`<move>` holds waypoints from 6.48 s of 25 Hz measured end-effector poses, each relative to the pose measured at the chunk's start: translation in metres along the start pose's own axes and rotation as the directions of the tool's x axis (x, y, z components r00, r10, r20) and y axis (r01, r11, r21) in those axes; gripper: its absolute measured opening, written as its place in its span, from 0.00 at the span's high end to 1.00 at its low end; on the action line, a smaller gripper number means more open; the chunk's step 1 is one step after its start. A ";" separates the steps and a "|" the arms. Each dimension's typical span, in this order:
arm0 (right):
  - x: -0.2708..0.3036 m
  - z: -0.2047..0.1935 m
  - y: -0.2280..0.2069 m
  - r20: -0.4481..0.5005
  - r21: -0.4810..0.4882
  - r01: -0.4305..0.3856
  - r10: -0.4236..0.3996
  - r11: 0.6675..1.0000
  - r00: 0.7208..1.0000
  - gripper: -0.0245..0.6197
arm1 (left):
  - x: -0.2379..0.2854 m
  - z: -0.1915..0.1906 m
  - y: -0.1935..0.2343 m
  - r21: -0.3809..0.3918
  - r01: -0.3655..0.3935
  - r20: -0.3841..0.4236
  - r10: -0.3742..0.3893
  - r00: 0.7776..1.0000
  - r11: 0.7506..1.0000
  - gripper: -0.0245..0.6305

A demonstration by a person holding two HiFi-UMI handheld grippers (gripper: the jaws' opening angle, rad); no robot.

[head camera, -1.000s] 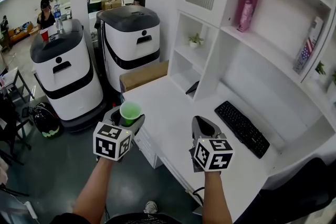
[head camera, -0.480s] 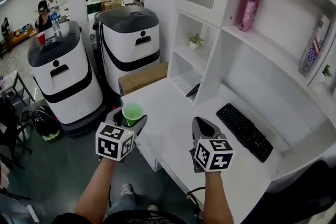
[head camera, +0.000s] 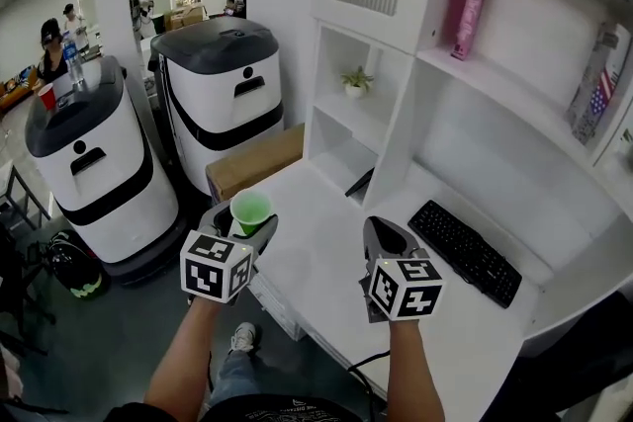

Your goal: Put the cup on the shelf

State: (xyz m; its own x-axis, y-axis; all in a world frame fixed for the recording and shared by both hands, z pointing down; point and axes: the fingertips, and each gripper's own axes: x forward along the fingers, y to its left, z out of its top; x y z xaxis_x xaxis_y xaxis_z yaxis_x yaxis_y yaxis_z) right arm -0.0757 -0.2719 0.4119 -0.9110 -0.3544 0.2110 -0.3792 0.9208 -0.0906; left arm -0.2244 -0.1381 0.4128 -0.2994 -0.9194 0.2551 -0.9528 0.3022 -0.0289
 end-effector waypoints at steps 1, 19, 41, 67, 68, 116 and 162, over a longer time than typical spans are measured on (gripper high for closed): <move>0.006 0.001 -0.002 0.000 0.006 0.015 -0.015 1.000 1.000 0.93 | 0.009 0.002 0.005 0.004 0.015 -0.001 -0.015 1.000 1.000 0.51; 0.080 0.041 -0.042 -0.025 0.065 0.320 -0.319 0.945 0.948 0.93 | 0.157 0.072 0.034 0.083 0.363 -0.015 -0.363 0.932 0.928 0.51; 0.102 0.061 -0.058 -0.028 0.090 0.599 -0.599 0.796 0.800 0.93 | 0.238 0.119 0.009 0.192 0.660 -0.017 -0.670 0.743 0.727 0.51; 0.139 0.062 -0.066 -0.041 0.093 0.644 -0.643 0.759 0.764 0.93 | 0.326 0.158 -0.056 0.274 0.721 -0.011 -0.747 0.664 0.637 0.51; 0.140 0.061 -0.067 -0.043 0.095 0.644 -0.643 0.759 0.764 0.93 | 0.329 0.158 -0.057 0.272 0.720 -0.013 -0.746 0.666 0.638 0.51; 0.120 0.041 -0.075 -0.106 0.109 0.643 -0.635 0.758 0.766 0.93 | 0.329 0.134 -0.027 0.216 0.684 -0.086 -0.684 0.724 0.697 0.42; -0.006 0.051 -0.104 0.021 0.056 0.559 -0.560 0.828 0.828 0.93 | 0.197 0.105 -0.073 0.218 0.587 0.002 -0.601 0.799 0.780 0.96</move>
State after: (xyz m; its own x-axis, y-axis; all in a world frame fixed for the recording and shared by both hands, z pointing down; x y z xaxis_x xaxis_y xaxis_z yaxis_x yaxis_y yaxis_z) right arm -0.0388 -0.3734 0.3708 -0.5451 -0.8128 0.2054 -0.8318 0.5550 -0.0113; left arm -0.2187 -0.3678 0.3640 0.3338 -0.9168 0.2194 -0.9298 -0.3585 -0.0836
